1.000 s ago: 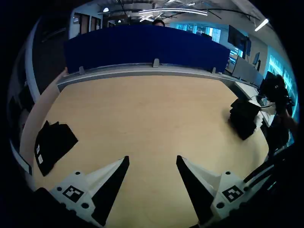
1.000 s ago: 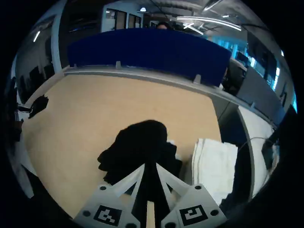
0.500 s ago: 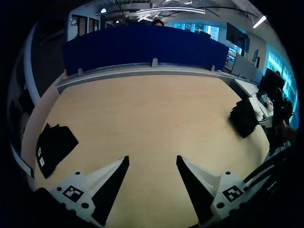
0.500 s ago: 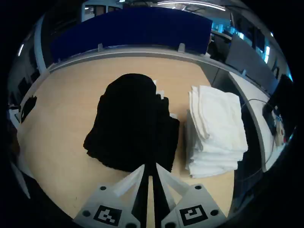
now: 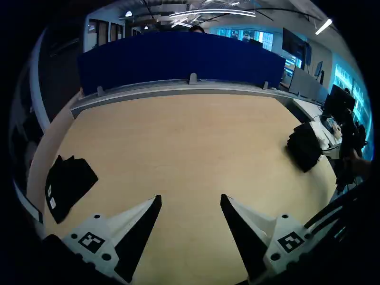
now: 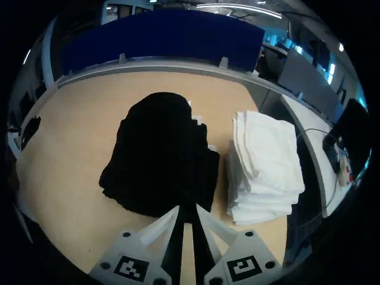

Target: Fold towel

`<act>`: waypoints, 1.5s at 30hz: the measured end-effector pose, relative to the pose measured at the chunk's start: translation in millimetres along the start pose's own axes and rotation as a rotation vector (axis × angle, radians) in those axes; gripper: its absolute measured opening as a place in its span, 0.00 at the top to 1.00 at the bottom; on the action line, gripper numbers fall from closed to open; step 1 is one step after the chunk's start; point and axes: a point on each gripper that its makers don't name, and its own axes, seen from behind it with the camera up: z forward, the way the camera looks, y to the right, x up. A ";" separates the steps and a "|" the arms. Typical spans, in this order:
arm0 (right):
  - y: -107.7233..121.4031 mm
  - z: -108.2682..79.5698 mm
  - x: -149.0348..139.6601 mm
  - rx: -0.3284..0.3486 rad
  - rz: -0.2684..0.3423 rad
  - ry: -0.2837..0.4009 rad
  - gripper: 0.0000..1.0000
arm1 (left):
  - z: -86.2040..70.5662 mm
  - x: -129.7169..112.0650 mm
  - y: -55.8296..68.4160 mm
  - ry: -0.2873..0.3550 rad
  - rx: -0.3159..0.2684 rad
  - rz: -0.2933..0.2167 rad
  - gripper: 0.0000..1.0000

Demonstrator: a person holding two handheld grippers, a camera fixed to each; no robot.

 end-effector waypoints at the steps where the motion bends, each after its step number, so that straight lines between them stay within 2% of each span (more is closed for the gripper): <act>1: 1.1 -2.8 0.7 -0.004 -0.004 0.003 0.85 | 0.3 0.3 -0.5 0.000 0.001 0.000 0.08; 8: 6.0 -21.7 7.9 -0.026 0.000 0.034 0.76 | 2.2 3.6 -1.0 0.004 0.000 -0.006 0.08; 14: -12.9 -29.1 41.4 0.017 0.027 0.121 0.40 | 2.8 6.3 0.3 0.008 0.000 -0.001 0.08; 20: -34.1 -16.0 81.7 0.050 0.030 0.186 0.21 | -0.9 7.5 -0.8 0.015 0.006 -0.003 0.08; 25: -49.7 1.4 106.9 0.072 0.012 0.206 0.07 | -5.0 6.7 -4.9 0.017 0.017 -0.010 0.08; 29: -56.4 14.2 118.6 0.079 -0.002 0.209 0.03 | -8.4 6.2 -9.0 0.019 0.029 -0.014 0.08; 38: -60.9 29.8 132.2 0.085 -0.009 0.210 0.02 | -12.6 2.5 -16.8 0.019 0.052 -0.033 0.08; 45: -46.6 60.1 126.9 0.055 0.004 0.158 0.02 | -18.0 2.3 -20.6 0.020 0.068 -0.036 0.08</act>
